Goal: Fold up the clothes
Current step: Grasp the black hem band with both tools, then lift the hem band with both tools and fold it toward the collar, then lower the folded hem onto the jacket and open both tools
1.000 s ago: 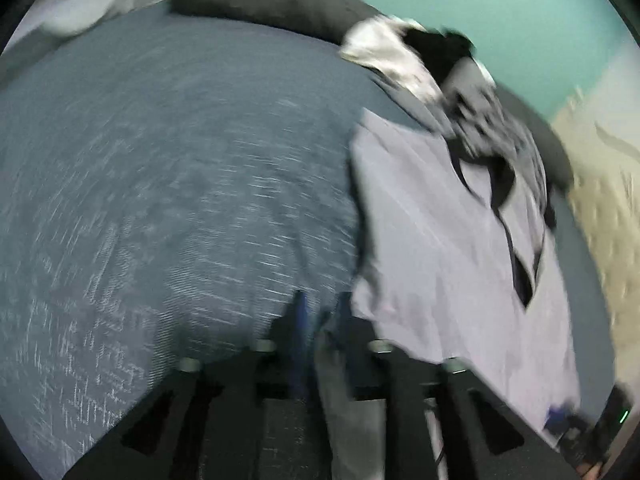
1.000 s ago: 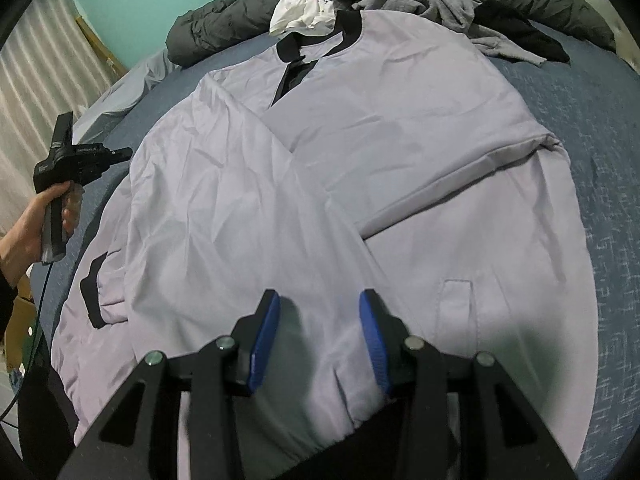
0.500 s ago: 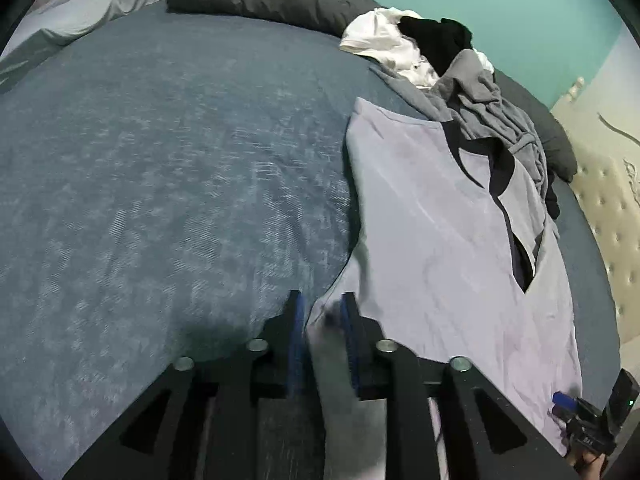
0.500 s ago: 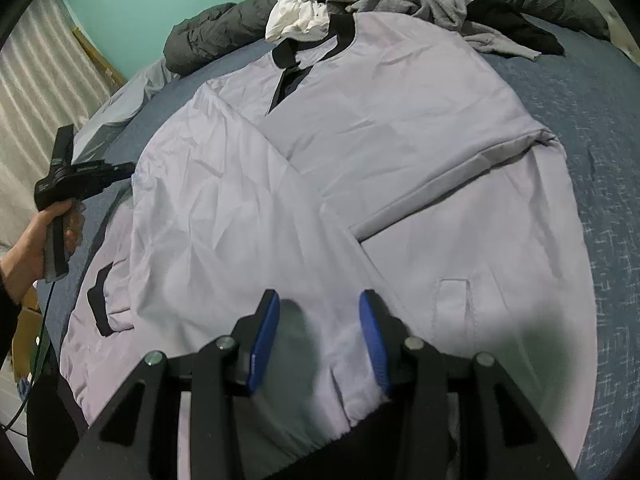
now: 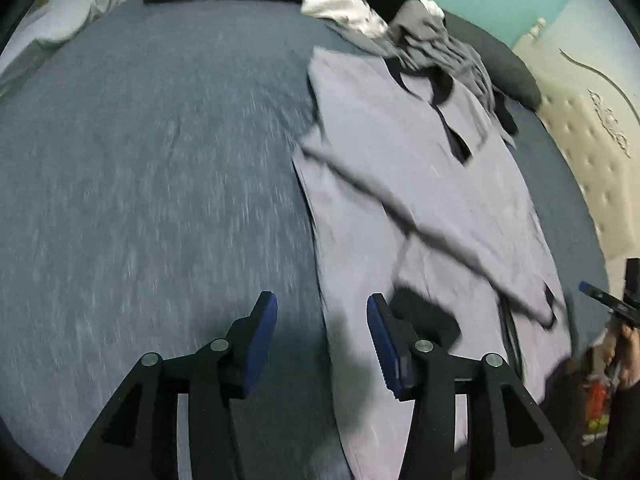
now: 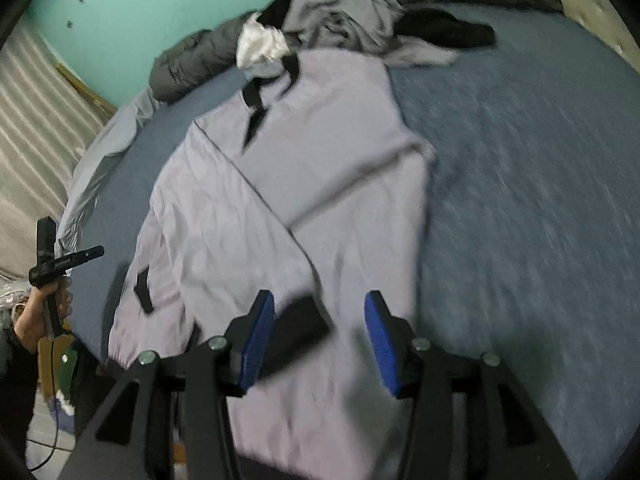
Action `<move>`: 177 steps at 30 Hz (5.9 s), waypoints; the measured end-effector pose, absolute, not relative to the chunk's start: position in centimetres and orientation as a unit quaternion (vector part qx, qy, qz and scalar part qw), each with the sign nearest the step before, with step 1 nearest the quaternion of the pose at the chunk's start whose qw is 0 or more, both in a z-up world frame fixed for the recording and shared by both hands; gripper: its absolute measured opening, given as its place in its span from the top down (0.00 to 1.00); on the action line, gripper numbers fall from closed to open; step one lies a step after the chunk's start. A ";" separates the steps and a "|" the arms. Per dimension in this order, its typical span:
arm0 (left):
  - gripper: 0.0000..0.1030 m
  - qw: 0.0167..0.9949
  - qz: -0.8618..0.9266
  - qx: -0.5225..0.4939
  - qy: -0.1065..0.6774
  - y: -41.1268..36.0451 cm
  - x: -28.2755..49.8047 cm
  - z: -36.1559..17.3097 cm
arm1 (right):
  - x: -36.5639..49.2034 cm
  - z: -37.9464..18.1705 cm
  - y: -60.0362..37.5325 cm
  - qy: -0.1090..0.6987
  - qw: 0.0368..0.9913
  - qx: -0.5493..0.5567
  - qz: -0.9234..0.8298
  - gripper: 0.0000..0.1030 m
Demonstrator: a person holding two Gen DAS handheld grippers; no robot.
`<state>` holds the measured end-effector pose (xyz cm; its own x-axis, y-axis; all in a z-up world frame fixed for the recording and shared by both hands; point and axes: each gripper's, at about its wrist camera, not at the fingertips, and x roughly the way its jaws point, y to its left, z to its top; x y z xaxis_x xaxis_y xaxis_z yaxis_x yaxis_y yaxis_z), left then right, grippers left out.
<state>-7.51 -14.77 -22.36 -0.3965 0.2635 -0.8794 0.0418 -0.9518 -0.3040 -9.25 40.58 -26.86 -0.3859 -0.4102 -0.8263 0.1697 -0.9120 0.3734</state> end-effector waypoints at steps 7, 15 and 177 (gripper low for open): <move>0.48 0.086 0.784 -0.592 -0.168 -13.5 -2.5 -24.3 | -4.2 -28.3 43.7 -0.130 0.166 0.580 -0.787 0.50; 0.47 0.105 0.746 -0.631 -0.186 -11.6 1.3 -26.8 | -1.8 -30.9 42.9 -0.165 0.182 0.612 -0.751 0.49; 0.87 0.105 0.848 -0.502 -0.131 -14.1 -34.9 -29.0 | -40.9 -34.2 38.4 -0.091 0.122 0.541 -0.827 0.34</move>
<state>-34.89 -14.14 -28.96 -0.4735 0.3108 -0.8242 -0.0469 -0.9432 -0.3288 -40.88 38.43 -34.23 -0.3855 -0.3005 -0.8724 0.1038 -0.9536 0.2826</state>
